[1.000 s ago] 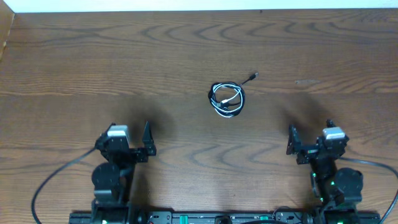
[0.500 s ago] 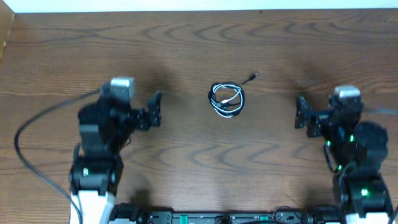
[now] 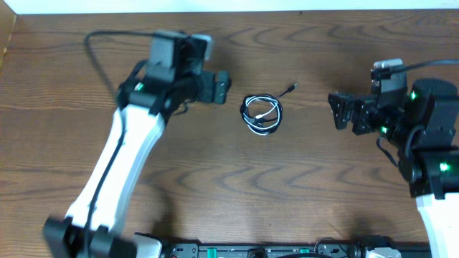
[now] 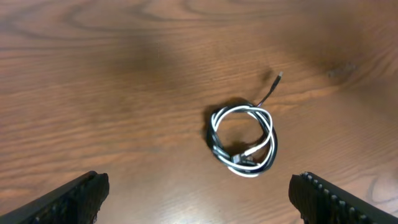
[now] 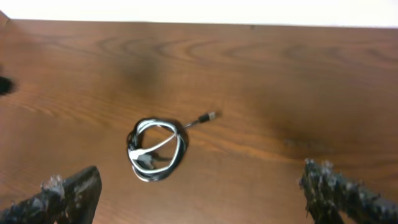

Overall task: Untangle cables
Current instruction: 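Move left gripper to the cable bundle and grasp the black-white loops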

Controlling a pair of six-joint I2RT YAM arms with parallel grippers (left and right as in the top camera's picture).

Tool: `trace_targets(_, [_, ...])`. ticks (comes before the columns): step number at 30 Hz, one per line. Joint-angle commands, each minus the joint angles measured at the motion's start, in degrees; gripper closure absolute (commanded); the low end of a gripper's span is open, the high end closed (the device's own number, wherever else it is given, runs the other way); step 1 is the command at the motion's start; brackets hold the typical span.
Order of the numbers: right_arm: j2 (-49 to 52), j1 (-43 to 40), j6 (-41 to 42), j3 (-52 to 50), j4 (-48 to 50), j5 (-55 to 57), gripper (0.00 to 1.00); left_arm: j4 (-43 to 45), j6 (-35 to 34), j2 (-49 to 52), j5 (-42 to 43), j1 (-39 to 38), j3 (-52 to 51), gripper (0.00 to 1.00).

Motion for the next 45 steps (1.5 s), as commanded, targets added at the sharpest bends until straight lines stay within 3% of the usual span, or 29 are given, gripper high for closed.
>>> trace_targets(1, [2.5, -0.3, -0.7, 2.8, -0.6, -3.7, 0.01, -0.2, 0.8, 6.1, -0.2, -1.9, 4.9, 0.02])
trace_targets(5, [3.8, -0.3, 1.3, 2.8, 0.0, -5.7, 0.01, 2.4, 0.0, 10.3, 10.2, -3.6, 4.9, 0.02])
trace_targets(9, [4.7, -0.3, 1.5, 2.7, -0.5, -7.3, 0.04, 5.7, -0.5, 13.5, 12.5, -4.9, 4.8, 0.02])
trace_targets(11, [5.2, -0.3, 1.5, 2.7, -1.3, -7.3, 0.11, 7.2, -2.7, 15.8, 9.0, -5.6, 4.8, 0.18])
trace_targets(15, [6.3, -0.3, 1.5, 2.7, -1.8, -7.3, 0.17, 8.3, -11.3, 21.5, -5.6, -6.9, 4.8, 0.23])
trace_targets(19, [7.0, -0.1, 1.5, 2.7, -2.0, -7.3, 0.21, 9.3, -14.6, 26.0, -10.4, -7.8, 4.8, 0.42])
trace_targets(22, [7.2, -0.1, 1.5, 2.7, -2.4, -7.3, 0.21, 10.2, -17.1, 28.1, -13.4, -8.2, 4.8, 0.48])
trace_targets(24, [7.2, -0.1, 1.5, 2.7, -2.6, -7.2, 0.21, 11.2, -17.1, 29.3, -13.1, -8.3, 4.8, 0.62])
trace_targets(25, [7.2, -0.1, 1.5, 2.7, -2.7, -7.1, 0.21, 11.5, -17.1, 29.6, -13.2, -8.5, 4.8, 0.64])
trace_targets(45, [7.2, -0.1, 1.5, 2.7, -3.5, -6.6, 0.18, 13.1, -16.6, 34.2, -13.4, -11.3, 4.5, 0.65])
